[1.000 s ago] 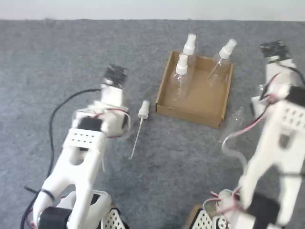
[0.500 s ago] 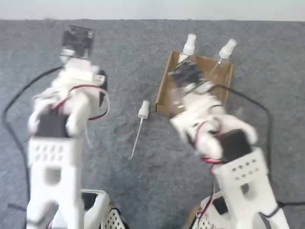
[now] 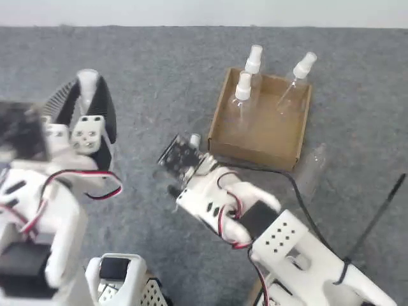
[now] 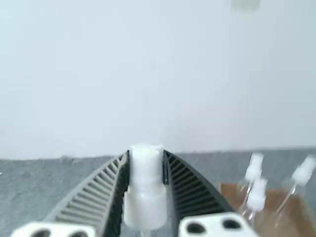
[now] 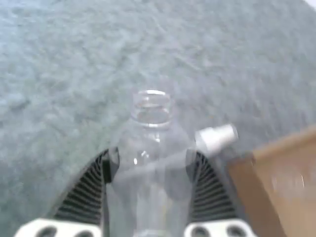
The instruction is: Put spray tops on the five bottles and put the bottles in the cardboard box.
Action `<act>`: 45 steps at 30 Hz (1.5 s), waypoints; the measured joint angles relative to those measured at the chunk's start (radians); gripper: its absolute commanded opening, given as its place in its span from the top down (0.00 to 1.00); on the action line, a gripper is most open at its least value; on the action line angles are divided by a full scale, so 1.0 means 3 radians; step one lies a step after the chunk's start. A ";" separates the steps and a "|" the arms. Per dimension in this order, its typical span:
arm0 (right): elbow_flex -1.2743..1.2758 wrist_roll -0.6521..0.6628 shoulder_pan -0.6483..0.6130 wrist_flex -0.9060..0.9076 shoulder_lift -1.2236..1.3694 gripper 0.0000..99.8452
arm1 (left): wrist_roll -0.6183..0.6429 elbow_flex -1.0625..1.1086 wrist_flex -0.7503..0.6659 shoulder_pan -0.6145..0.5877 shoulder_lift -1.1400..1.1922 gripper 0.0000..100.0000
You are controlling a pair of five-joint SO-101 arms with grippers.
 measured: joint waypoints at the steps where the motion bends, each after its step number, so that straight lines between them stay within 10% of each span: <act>1: 0.0082 0.0000 -0.0036 -0.0102 0.0000 0.99 | 0.0072 0.0000 -0.0051 0.0000 -0.0010 0.99; 19: 0.0578 -0.0138 -0.0092 -0.0859 0.0000 0.99 | 0.0445 0.1325 -0.1268 0.0010 0.0010 0.99; 45: 0.0680 -0.0148 -0.0092 -0.0818 0.0000 0.99 | 0.0445 0.1759 -0.1202 0.0409 0.0010 0.99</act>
